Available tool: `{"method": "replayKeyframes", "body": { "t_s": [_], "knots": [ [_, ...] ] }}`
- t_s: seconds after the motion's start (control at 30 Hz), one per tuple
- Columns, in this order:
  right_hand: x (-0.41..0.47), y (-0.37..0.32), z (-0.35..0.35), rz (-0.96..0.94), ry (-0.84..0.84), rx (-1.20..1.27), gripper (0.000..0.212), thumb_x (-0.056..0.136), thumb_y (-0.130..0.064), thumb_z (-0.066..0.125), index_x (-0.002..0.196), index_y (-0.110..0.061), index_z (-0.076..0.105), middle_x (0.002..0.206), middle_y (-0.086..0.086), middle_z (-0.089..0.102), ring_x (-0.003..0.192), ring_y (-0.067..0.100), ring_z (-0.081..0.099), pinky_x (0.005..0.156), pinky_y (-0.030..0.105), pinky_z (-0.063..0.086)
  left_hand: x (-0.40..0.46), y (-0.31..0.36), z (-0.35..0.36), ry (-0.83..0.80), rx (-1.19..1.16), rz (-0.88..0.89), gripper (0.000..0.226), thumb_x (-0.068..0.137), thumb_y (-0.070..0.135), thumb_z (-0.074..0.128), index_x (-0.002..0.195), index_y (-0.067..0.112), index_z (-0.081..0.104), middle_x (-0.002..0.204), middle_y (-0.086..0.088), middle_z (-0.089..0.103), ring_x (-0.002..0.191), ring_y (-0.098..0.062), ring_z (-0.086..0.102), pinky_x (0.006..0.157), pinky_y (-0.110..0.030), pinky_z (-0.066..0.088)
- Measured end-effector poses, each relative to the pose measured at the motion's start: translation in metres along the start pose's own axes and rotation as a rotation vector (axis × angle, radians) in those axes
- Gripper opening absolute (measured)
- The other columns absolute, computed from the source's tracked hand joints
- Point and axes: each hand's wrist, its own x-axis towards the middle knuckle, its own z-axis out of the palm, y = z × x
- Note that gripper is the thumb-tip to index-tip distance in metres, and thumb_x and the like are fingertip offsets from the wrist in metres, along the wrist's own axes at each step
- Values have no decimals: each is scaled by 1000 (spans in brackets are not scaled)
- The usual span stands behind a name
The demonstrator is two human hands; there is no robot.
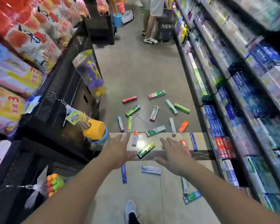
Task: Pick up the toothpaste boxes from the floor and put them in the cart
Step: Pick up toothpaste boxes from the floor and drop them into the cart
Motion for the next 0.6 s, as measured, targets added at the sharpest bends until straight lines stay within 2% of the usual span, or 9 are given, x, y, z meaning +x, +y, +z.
{"method": "replayKeyframes", "body": {
  "t_s": [0.13, 0.27, 0.4, 0.6],
  "knots": [
    [56, 12, 24, 10, -36, 43, 86, 90, -70, 42, 156, -25, 11, 159, 4, 23, 143, 27, 27, 114, 45, 25, 49, -9, 38, 24, 1, -44, 87, 91, 71, 36, 157, 29, -1, 163, -9, 12, 148, -29, 18, 117, -49, 22],
    [114, 33, 81, -24, -38, 60, 86, 90, -68, 45, 156, -25, 10, 158, 5, 26, 142, 27, 29, 112, 43, 30, 96, -25, 107, 5, -36, -155, 84, 92, 69, 36, 157, 33, -4, 164, -8, 7, 148, -28, 16, 116, -49, 23],
    [171, 58, 174, -37, -95, 32, 87, 90, -67, 46, 156, -22, 12, 158, 9, 27, 143, 29, 28, 112, 42, 28, 142, -51, 205, -58, -79, -256, 84, 94, 64, 40, 156, 33, -6, 163, -8, 9, 142, -31, 27, 112, -48, 31],
    [260, 94, 353, -31, -199, 10, 93, 85, -70, 51, 156, -21, 15, 152, 12, 33, 137, 31, 35, 107, 40, 31, 216, -95, 370, -202, -49, -341, 81, 95, 62, 40, 154, 40, -11, 164, -5, 5, 141, -29, 29, 110, -49, 30]
  ]
}}
